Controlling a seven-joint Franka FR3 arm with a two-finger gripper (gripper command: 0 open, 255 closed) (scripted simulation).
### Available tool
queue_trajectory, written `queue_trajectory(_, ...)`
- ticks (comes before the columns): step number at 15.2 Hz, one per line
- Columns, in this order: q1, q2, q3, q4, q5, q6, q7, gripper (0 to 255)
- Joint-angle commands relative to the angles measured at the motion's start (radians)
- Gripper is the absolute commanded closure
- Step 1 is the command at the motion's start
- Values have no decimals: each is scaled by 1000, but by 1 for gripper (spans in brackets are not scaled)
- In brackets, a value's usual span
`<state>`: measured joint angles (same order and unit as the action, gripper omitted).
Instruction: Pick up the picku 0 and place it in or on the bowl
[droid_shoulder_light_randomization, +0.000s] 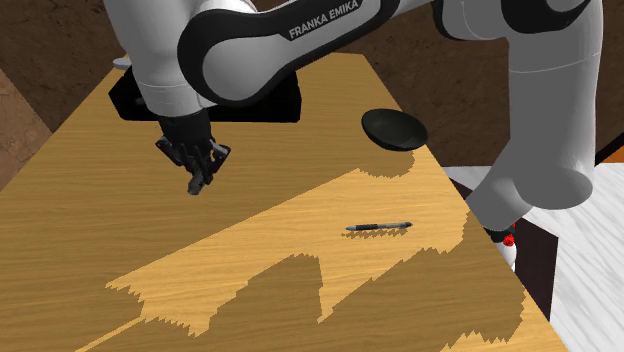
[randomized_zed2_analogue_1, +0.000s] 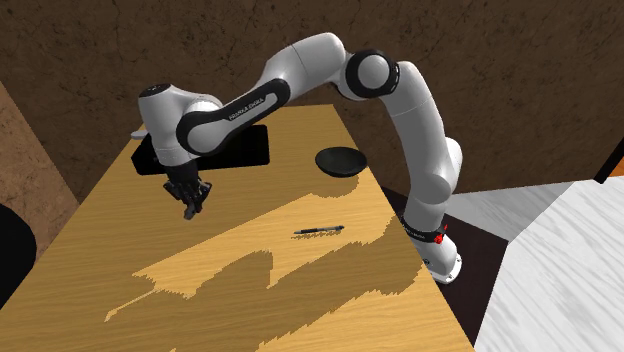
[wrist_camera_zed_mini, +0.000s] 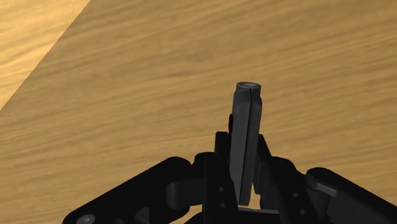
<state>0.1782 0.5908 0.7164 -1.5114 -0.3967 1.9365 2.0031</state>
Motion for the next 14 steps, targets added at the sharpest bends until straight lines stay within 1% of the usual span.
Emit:
queue_trajectory(1, 7, 19, -6, 13, -4, -11, -3, 255)
queue_trajectory(14, 15, -24, 16, 130, 31, -159, -28, 255)
